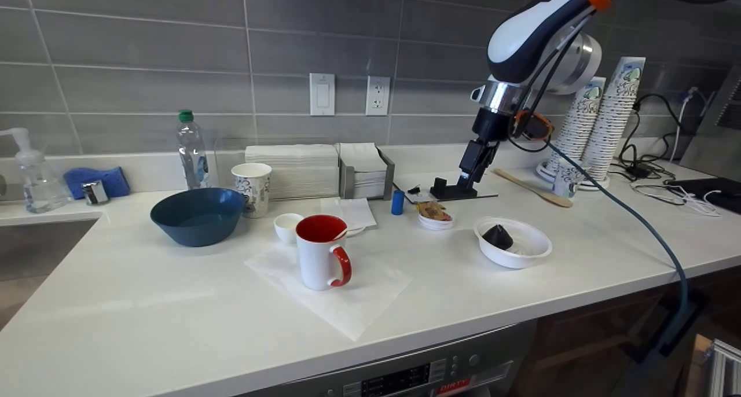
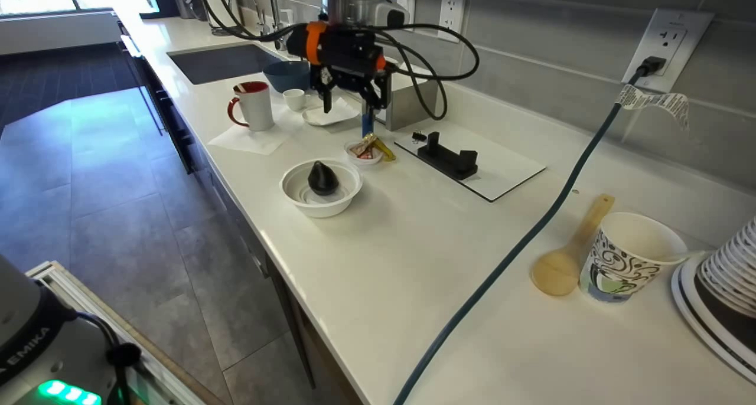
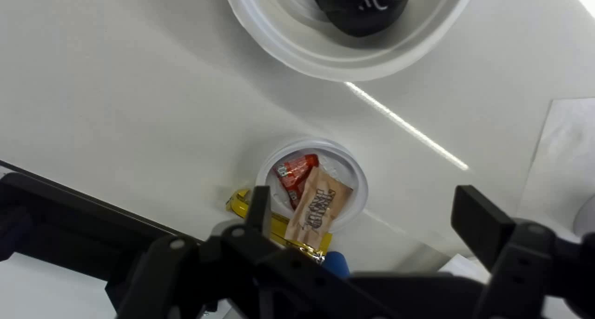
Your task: Put a sachet on the counter
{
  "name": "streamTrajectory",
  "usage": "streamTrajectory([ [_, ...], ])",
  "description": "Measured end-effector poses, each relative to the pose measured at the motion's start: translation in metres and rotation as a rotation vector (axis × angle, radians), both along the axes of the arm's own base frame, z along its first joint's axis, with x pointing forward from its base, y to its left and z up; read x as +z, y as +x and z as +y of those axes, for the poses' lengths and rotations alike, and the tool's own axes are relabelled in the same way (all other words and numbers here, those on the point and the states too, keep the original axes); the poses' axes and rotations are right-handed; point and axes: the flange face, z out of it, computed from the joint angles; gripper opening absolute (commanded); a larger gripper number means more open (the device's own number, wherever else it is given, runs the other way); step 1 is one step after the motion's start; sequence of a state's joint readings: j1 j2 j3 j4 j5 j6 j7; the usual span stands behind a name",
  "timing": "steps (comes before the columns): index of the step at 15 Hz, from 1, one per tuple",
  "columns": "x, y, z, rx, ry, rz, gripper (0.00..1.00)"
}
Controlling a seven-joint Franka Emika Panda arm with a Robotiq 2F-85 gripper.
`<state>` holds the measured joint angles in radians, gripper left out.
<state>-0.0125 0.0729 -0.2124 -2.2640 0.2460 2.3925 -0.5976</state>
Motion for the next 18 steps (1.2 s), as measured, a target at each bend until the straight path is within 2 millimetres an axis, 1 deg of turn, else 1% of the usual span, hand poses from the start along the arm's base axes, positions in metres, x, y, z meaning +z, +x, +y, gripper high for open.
streamTrajectory([
  [2, -0.004, 0.005, -0.003, -0.004, -0.003, 0.005, 1.00],
  [6, -0.003, 0.007, -0.002, -0.004, -0.006, -0.005, 1.00],
  [8, -0.006, 0.012, -0.003, -0.011, -0.014, -0.028, 1.00],
  [14, -0.040, 0.028, 0.002, -0.023, -0.001, -0.014, 1.00],
  [18, -0.053, 0.039, 0.002, -0.044, 0.030, -0.008, 1.00],
])
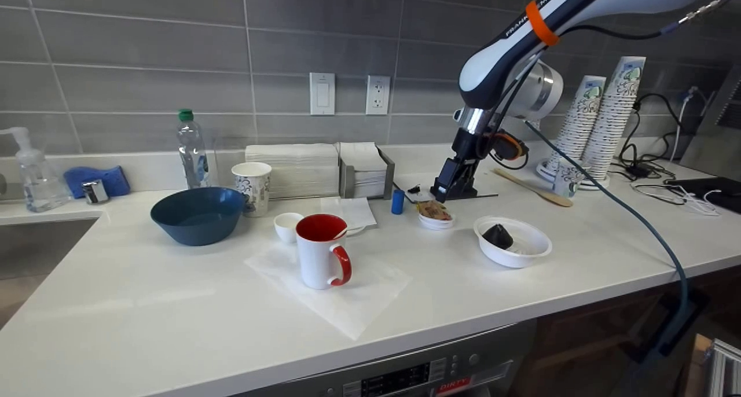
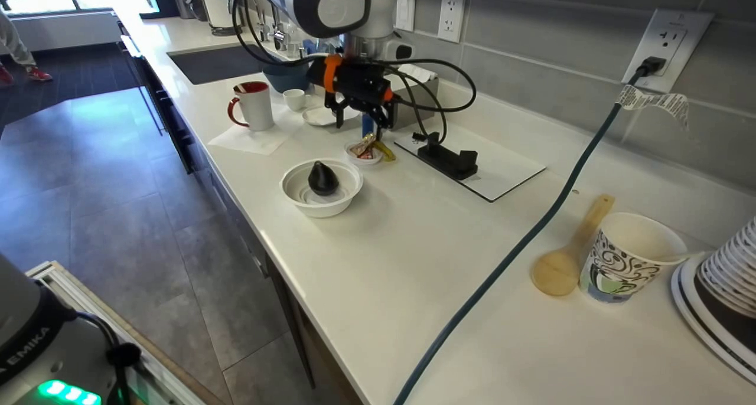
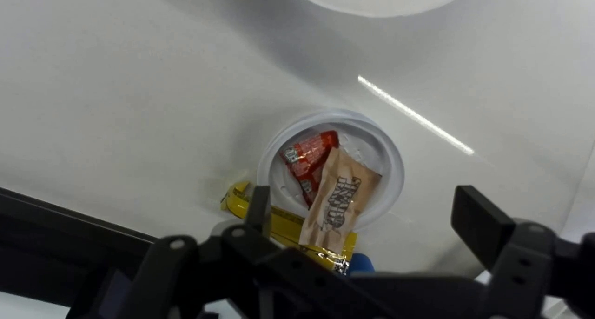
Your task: Put a sachet on the counter
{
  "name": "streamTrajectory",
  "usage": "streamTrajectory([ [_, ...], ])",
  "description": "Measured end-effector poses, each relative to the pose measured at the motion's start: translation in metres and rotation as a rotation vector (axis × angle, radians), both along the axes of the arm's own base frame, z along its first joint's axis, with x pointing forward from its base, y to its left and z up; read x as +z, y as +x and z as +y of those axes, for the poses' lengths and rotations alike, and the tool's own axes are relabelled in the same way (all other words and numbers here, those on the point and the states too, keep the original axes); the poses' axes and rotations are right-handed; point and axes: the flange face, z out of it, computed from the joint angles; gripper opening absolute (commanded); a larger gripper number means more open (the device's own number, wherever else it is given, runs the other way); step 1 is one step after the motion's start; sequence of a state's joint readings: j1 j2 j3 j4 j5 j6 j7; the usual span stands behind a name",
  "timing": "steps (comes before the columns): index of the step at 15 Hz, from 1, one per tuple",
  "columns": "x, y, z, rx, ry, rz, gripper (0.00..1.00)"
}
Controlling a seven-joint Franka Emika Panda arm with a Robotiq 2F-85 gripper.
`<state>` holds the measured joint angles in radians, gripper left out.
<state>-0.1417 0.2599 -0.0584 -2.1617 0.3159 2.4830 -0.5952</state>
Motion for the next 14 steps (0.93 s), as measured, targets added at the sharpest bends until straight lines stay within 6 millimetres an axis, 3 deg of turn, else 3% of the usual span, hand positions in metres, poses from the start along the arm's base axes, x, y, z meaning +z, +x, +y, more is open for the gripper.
streamTrajectory([
  [5, -0.013, 0.011, -0.005, -0.026, 0.029, 0.004, 1.00],
  [6, -0.016, 0.013, -0.007, -0.032, 0.035, 0.005, 0.89],
  [9, -0.022, 0.018, -0.009, -0.044, 0.049, 0.005, 0.73],
  [14, -0.029, 0.025, -0.011, -0.050, 0.062, 0.006, 0.65],
])
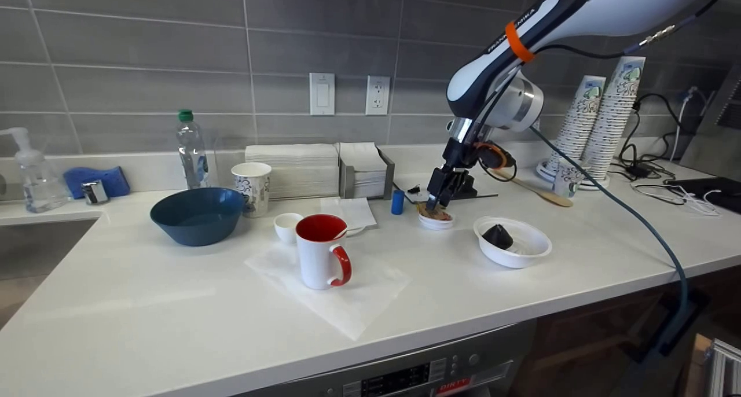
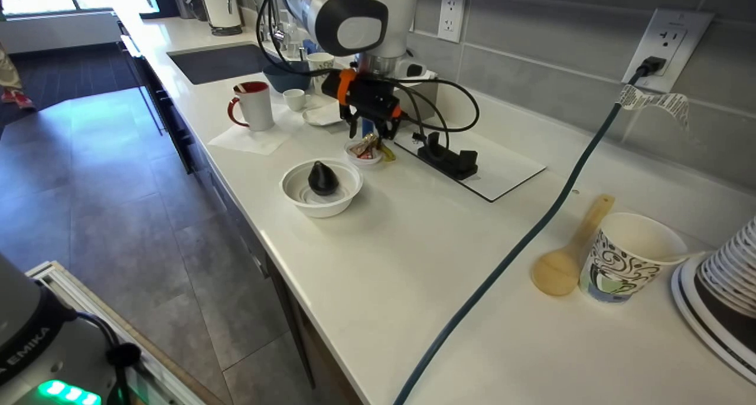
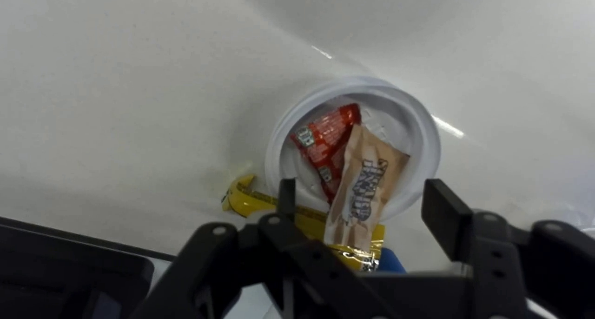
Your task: Put a sachet on the counter
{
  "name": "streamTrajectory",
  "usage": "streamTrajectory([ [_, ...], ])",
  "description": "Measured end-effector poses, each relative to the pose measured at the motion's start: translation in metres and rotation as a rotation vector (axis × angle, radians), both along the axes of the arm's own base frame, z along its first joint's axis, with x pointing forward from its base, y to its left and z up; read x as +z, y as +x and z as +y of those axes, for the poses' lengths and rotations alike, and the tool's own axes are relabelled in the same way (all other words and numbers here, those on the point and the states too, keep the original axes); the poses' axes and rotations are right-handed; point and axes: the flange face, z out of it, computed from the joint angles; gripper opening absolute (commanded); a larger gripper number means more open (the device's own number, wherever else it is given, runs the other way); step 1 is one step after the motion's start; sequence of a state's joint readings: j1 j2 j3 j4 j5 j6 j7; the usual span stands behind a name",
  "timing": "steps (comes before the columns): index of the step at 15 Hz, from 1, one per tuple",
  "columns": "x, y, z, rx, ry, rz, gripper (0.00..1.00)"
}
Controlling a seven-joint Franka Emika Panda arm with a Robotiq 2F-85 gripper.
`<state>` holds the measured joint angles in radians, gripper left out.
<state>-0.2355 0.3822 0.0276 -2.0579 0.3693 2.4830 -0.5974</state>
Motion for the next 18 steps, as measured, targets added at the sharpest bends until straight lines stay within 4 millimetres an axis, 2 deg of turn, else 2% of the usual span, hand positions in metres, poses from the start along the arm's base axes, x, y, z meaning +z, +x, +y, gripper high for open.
streamTrajectory([
  [3, 0.0008, 0.0037, 0.0003, -0.004, 0.007, -0.007, 0.55],
  [4, 0.0017, 0.0049, 0.0001, -0.007, 0.011, -0.010, 0.43],
  [5, 0.0029, 0.0062, -0.0002, -0.011, 0.014, -0.014, 0.44],
  [9, 0.0050, 0.0081, 0.0000, -0.014, 0.017, -0.020, 0.15],
  [12, 0.0049, 0.0082, 0.0004, -0.014, 0.018, -0.020, 0.00],
  [18, 0.0060, 0.0079, 0.0012, -0.011, 0.021, -0.017, 0.00],
])
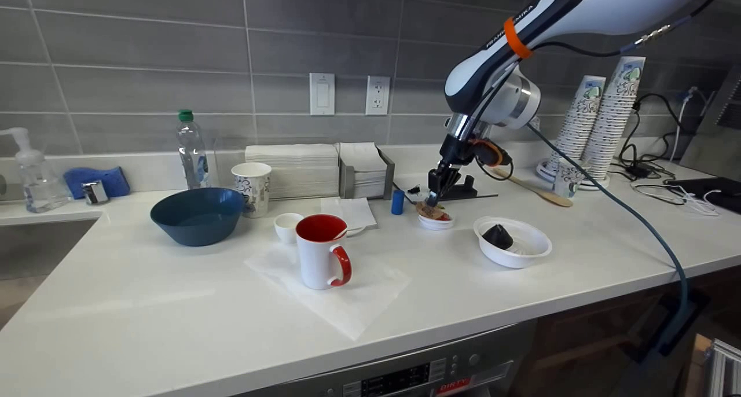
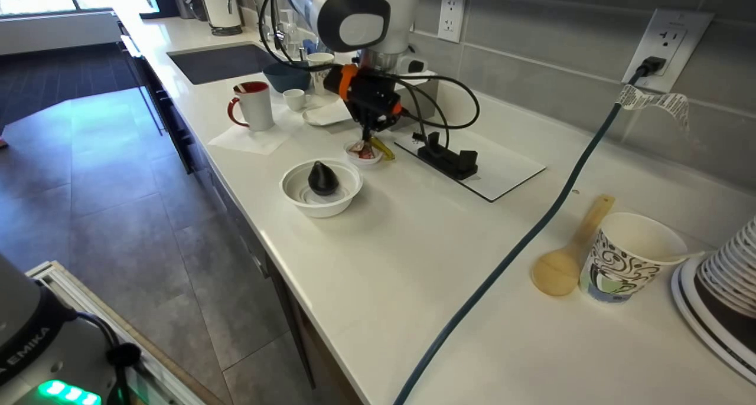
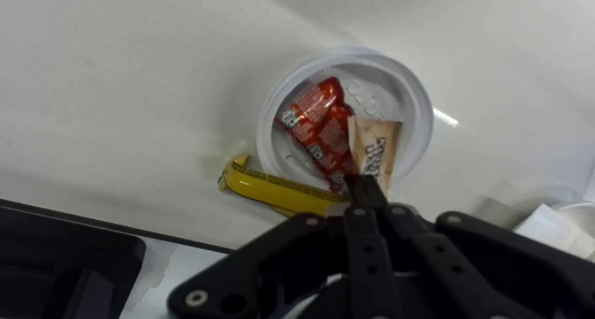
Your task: Put a sachet on the counter
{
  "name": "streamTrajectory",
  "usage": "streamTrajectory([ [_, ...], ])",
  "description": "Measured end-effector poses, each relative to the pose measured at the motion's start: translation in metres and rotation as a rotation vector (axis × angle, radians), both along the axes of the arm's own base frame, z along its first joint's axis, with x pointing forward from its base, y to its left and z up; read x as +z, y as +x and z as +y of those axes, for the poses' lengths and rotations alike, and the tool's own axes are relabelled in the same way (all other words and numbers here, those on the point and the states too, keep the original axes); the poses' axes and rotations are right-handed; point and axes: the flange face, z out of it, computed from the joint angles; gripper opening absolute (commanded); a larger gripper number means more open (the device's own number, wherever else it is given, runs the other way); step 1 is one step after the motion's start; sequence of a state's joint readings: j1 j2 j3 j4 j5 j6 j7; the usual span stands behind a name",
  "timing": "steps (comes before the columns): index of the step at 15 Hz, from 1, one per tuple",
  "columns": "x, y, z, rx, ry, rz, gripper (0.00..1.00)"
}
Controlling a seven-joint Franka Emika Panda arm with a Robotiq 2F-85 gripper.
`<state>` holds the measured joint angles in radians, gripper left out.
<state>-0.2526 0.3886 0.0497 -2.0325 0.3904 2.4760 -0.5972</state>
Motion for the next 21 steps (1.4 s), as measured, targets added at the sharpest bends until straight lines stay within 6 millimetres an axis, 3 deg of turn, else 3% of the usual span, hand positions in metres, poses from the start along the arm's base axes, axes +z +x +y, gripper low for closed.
streamTrajectory([
  [3, 0.013, -0.003, 0.002, 0.011, 0.018, 0.018, 0.00],
  [6, 0.043, -0.012, -0.001, 0.023, 0.051, 0.048, 0.00],
  [11, 0.089, -0.043, -0.025, 0.034, 0.142, 0.128, 0.00],
  [15, 0.101, -0.075, -0.064, 0.059, 0.217, 0.182, 0.00],
  [19, 0.096, -0.101, -0.122, -0.011, 0.225, 0.183, 0.00],
  [21, 0.089, -0.109, -0.142, -0.048, 0.224, 0.189, 0.00],
])
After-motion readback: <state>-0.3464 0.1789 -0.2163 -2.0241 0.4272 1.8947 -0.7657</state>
